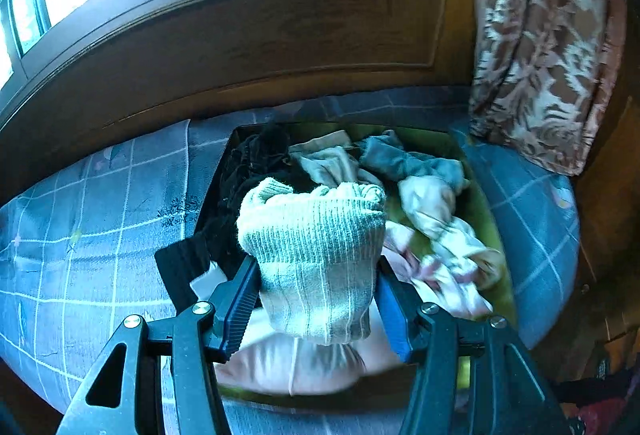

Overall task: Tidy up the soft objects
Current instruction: 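Carry the beige knit sock with the left tool into the red box and release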

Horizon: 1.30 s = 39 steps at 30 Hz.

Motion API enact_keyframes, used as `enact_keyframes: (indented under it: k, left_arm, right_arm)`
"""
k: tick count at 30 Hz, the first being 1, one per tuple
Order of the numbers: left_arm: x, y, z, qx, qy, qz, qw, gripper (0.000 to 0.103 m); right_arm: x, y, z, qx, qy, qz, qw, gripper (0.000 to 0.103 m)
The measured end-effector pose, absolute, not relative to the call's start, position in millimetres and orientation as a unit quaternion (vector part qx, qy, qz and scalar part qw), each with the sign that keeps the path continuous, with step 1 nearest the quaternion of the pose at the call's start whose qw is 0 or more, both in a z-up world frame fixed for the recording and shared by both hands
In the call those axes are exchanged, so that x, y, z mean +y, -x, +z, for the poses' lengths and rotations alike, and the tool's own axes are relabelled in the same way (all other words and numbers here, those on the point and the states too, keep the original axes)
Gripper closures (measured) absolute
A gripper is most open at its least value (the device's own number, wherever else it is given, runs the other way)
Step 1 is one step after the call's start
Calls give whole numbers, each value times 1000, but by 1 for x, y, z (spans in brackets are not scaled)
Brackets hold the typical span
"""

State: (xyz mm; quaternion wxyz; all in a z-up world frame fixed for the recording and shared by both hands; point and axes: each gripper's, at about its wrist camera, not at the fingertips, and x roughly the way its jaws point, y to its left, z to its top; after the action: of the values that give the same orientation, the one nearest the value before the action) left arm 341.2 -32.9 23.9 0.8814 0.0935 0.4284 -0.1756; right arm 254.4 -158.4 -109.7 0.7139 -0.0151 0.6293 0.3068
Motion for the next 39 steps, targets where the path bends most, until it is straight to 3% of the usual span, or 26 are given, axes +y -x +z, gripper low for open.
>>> enact_keyframes:
  k: [24, 33, 39]
  left_arm:
    - [-61, -389, -23, 472, -92, -167, 861, 41]
    - [-35, -325, 21, 383, -83, -180, 902, 40]
    - [-2, -263, 1, 375, -39, -195, 905, 40]
  right_arm:
    - [-166, -258, -108, 627, 5, 311, 715, 63]
    - [-164, -258, -109, 628, 7, 310, 714, 62]
    - [-161, -258, -110, 630, 8, 305, 714, 62]
